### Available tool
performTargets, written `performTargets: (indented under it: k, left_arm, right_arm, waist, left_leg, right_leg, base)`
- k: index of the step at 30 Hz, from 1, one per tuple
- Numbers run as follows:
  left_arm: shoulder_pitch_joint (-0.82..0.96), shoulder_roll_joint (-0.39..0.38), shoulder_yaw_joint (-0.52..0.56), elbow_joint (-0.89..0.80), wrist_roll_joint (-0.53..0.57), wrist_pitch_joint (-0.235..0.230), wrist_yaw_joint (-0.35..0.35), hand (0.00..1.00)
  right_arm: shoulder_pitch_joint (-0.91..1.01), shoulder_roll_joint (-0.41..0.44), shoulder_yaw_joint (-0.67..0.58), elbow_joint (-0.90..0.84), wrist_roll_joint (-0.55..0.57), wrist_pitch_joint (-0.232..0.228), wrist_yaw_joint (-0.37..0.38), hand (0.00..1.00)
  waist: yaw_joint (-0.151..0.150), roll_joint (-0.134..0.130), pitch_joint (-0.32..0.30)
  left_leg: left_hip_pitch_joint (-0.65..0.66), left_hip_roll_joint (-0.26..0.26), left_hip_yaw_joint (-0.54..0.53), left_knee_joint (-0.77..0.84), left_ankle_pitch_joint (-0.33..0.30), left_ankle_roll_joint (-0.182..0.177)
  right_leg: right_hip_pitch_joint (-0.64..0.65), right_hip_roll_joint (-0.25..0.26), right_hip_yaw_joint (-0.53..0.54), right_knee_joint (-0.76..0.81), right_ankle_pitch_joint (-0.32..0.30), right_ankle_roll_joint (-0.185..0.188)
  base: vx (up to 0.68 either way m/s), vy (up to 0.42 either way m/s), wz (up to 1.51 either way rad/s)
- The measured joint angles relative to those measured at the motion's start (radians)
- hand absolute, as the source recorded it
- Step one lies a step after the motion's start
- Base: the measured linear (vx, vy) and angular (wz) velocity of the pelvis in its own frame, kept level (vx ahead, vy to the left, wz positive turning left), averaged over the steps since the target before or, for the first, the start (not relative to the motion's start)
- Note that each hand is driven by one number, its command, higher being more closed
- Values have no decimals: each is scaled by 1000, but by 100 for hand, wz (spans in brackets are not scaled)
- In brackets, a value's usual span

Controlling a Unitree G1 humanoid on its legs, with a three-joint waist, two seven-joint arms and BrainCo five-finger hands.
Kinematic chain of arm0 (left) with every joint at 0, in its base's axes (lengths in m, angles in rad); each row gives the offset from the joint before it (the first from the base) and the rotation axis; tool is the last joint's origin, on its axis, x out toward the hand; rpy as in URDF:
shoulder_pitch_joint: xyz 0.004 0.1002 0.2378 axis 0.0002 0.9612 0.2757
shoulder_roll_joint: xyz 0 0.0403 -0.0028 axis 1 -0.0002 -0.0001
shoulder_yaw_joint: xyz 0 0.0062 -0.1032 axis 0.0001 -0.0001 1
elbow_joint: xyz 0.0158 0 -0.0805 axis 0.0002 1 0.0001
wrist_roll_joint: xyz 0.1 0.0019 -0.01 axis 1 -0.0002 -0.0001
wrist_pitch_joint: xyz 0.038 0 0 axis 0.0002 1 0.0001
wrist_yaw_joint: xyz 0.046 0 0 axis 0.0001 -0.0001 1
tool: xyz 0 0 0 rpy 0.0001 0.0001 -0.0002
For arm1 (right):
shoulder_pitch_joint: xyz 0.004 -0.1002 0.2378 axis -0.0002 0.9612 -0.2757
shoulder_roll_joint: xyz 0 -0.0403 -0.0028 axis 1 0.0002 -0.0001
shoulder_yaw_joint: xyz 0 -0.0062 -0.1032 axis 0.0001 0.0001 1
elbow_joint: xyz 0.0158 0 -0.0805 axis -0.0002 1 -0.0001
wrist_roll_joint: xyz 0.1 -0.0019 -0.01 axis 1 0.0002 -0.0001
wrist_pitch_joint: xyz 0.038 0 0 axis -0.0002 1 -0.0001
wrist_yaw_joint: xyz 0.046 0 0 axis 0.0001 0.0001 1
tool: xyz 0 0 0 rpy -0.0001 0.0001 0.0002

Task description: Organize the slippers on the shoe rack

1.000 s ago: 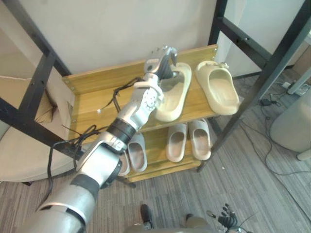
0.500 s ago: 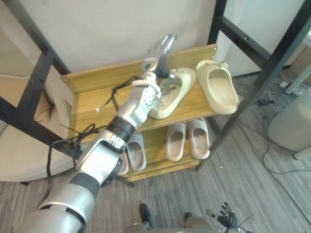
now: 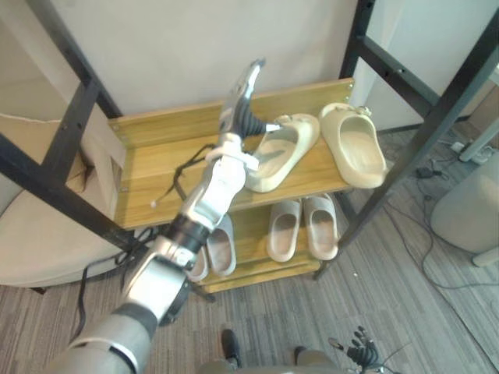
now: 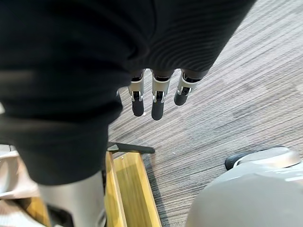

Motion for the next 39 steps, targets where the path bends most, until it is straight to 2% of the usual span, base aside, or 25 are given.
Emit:
performTargets:
  k: [5, 8, 10, 17, 22, 29, 34, 39]
  left_arm:
    - [157, -4, 62, -102, -156, -37, -6, 0]
    - [220, -9, 76, -108, -337, -65, -49, 0]
    - [253, -11, 76, -108, -411, -77, -70, 0]
    - [295, -23, 62, -107, -638, -85, -137, 0]
    - [295, -37, -10, -97, -694, -86, -143, 0]
    - [295, -64, -105, -51, -720, -85, -164, 0]
    - [294, -78, -143, -32, -722, -86, -179, 0]
    - [290, -94, -188, -21, -741, -100, -179, 0]
  right_arm:
    - [-7, -3, 1, 28, -17, 16, 1, 0]
    - [-9, -7, 2, 31, -41, 25, 4, 0]
    - [-19, -5, 7, 45, -41, 30, 7, 0]
    - [-36, -5, 20, 85, -73, 41, 8, 0]
    - [-54, -5, 21, 116, -78, 43, 7, 0]
    - [-77, -4, 22, 146, -78, 47, 4, 0]
    - [-84, -4, 42, 149, -78, 49, -1, 0]
    - [-92, -5, 42, 151, -77, 49, -2, 0]
  waist:
    - [13, -6, -3]
    - [14, -10, -5]
    - [15, -14, -5]
    - [14, -35, -23]
    - [13, -39, -28]
    - [7, -42, -28]
    - [5, -60, -23]
    - [5, -61, -22]
  left_leg:
    - [2, -6, -24, -2, 0, 0]
    - [6, -12, -38, -2, 1, 1]
    - [17, -15, -42, -3, 2, 3]
    - [25, -17, -69, -4, 0, 1]
    - [37, -19, -77, -4, -3, -4]
    - [41, -15, -76, -4, -8, -10]
    - [62, -4, -64, -4, -14, -19]
    - [67, -2, -60, -4, -17, -21]
  right_leg:
    - [16, -5, -26, -6, -2, 2]
    - [33, -11, -44, -7, -5, 4]
    - [45, -14, -49, -19, -7, 5]
    - [80, -13, -82, -52, -8, 2]
    - [109, -13, -95, -77, -7, 1]
    - [120, -5, -96, -86, -6, -1]
    - [141, 2, -89, -98, -4, -6]
    - [143, 4, -84, -102, -5, -10]
  base:
    - [-3, -6, 16]
    - [17, -6, 15]
    - [-5, -4, 8]
    - [17, -15, 12]
    - [47, -18, 6]
    - [37, -22, 1]
    - [8, -19, -6]
    - [-6, -5, -2]
